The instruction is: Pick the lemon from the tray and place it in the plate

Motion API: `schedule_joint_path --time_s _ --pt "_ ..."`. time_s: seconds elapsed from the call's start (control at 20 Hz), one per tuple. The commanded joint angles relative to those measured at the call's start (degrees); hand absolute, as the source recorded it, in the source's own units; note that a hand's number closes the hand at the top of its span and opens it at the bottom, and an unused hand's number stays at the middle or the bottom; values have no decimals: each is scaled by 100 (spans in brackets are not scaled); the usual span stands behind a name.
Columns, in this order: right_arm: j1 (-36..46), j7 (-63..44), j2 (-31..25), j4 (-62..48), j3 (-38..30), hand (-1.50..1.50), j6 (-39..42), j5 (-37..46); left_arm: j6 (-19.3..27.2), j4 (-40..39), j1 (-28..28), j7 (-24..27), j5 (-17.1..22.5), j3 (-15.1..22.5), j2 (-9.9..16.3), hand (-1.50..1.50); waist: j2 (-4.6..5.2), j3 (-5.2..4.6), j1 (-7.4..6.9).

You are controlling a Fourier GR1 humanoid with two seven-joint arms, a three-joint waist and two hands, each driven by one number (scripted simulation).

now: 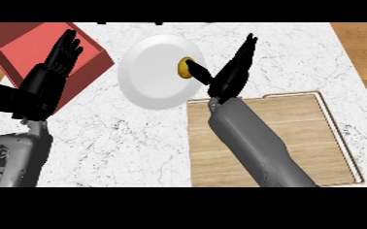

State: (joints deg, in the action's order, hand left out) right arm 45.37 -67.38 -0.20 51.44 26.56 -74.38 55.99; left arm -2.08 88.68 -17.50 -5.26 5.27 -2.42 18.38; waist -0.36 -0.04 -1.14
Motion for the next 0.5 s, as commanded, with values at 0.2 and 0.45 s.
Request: schedule_joint_path --time_s 0.2,0.45 --pt "-2031 -587 19 2012 511 -150 50 1461 154 250 249 -55 -201 -11 -81 0 -25 -1 221" --pt "-3131 -782 19 3730 701 -150 883 2298 -38 352 321 -144 -5 -213 20 0 -17 0 213"
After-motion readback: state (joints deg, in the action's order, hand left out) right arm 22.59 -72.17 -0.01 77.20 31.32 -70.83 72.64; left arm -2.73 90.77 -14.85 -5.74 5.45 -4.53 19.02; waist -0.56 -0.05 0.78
